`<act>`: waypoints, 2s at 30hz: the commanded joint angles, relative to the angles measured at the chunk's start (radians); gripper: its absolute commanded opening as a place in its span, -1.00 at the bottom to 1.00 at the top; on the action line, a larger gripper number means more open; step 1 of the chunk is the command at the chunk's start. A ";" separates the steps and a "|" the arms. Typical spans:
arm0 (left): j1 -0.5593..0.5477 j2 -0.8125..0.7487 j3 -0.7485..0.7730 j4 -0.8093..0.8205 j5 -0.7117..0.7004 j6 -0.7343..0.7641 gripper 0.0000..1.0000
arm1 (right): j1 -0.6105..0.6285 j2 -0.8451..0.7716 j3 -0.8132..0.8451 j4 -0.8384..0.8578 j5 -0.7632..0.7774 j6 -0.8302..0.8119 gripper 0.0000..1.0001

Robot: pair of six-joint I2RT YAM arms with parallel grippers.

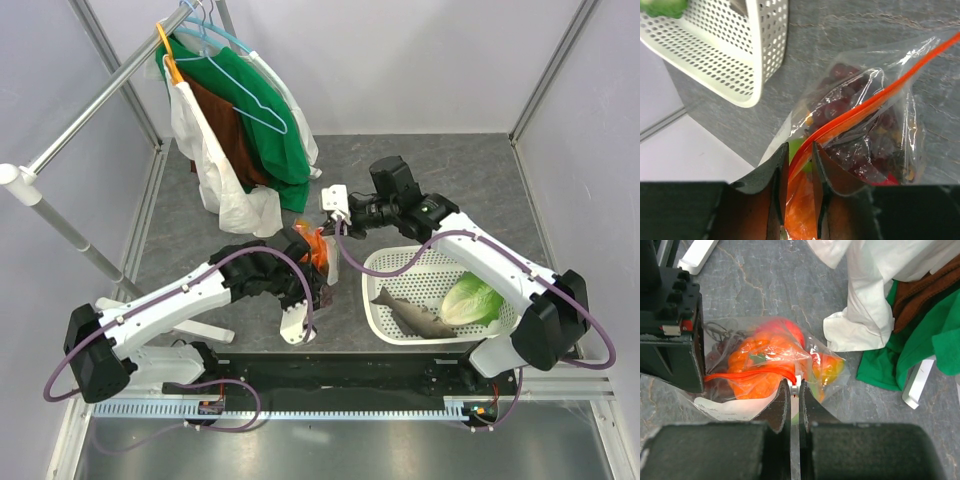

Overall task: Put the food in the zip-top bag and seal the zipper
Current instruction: Place the zipper food storage bag at the center of the board.

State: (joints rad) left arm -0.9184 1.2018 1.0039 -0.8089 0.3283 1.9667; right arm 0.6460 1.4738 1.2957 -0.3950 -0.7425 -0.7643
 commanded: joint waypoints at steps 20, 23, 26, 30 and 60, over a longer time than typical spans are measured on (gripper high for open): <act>-0.120 -0.048 -0.013 -0.029 -0.396 0.324 0.44 | 0.047 0.042 0.059 0.024 0.009 0.006 -0.97; -0.120 -0.051 -0.019 -0.029 -0.399 0.331 0.41 | 0.055 0.051 0.071 0.024 0.006 0.011 -0.97; -0.122 -0.044 -0.034 -0.026 -0.426 0.336 0.04 | 0.066 0.062 0.089 0.025 0.002 0.014 -0.97; -0.120 -0.038 -0.050 -0.029 -0.463 0.325 -0.59 | 0.073 0.068 0.103 0.024 0.003 0.014 -0.97; 0.084 0.111 0.318 0.086 -0.029 -0.526 -0.96 | -0.176 -0.033 0.099 0.180 0.152 0.382 0.96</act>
State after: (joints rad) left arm -0.8921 1.2331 1.1858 -0.8238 0.2352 1.6363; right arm 0.5785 1.5120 1.3567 -0.3130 -0.5755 -0.5774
